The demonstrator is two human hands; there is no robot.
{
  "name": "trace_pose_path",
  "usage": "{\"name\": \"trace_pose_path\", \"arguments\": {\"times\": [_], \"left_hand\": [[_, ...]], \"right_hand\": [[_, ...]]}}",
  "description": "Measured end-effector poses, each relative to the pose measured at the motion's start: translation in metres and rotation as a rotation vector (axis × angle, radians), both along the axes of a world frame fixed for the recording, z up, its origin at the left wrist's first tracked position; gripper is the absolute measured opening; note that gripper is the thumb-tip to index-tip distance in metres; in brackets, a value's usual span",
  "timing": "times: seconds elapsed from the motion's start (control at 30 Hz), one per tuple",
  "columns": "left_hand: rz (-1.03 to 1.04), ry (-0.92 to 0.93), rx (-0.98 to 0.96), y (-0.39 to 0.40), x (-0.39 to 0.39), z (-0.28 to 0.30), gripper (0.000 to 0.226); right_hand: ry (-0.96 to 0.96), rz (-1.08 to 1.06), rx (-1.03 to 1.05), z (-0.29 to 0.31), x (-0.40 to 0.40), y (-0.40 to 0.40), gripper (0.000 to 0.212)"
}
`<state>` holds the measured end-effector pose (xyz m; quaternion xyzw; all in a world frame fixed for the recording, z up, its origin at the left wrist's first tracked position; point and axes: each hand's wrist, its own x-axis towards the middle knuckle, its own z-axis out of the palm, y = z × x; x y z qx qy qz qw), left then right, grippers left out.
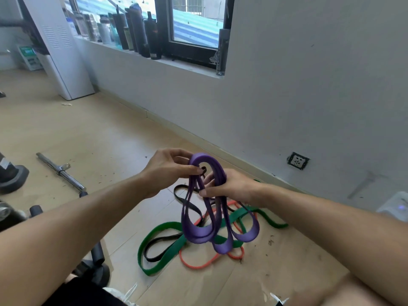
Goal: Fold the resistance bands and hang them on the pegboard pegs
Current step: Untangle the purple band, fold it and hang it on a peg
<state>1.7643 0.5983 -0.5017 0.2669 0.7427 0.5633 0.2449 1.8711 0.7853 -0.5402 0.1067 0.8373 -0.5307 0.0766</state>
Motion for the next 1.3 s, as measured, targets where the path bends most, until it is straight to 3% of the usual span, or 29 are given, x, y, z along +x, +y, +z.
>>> {"name": "trace_pose_path", "arguments": {"times": [0.23, 0.37, 0.6, 0.77, 0.93, 1.07, 1.3], "left_hand": [[-0.033, 0.057, -0.008, 0.005, 0.012, 0.003, 0.033], [-0.037, 0.018, -0.044, 0.022, 0.002, -0.023, 0.033], [-0.015, -0.049, -0.165, 0.069, -0.054, -0.092, 0.034], [-0.003, -0.022, -0.253, 0.111, -0.084, -0.095, 0.043], [-0.009, -0.032, -0.273, 0.138, -0.096, 0.017, 0.043], [-0.06, -0.067, -0.259, 0.153, -0.093, 0.16, 0.043], [-0.165, -0.008, -0.245, 0.178, -0.066, 0.393, 0.039]], "right_hand": [[0.106, -0.082, 0.043, 0.019, 0.008, 0.023, 0.036], [0.172, -0.092, 0.014, 0.004, -0.012, 0.034, 0.042], [0.026, -0.036, 0.057, -0.059, -0.055, 0.079, 0.034], [-0.076, -0.06, 0.048, -0.067, -0.083, 0.12, 0.038], [-0.034, -0.219, -0.095, 0.032, -0.073, 0.132, 0.044], [-0.057, -0.332, -0.151, 0.18, -0.057, 0.14, 0.045], [-0.013, -0.472, -0.03, 0.427, -0.017, 0.149, 0.037]]}}
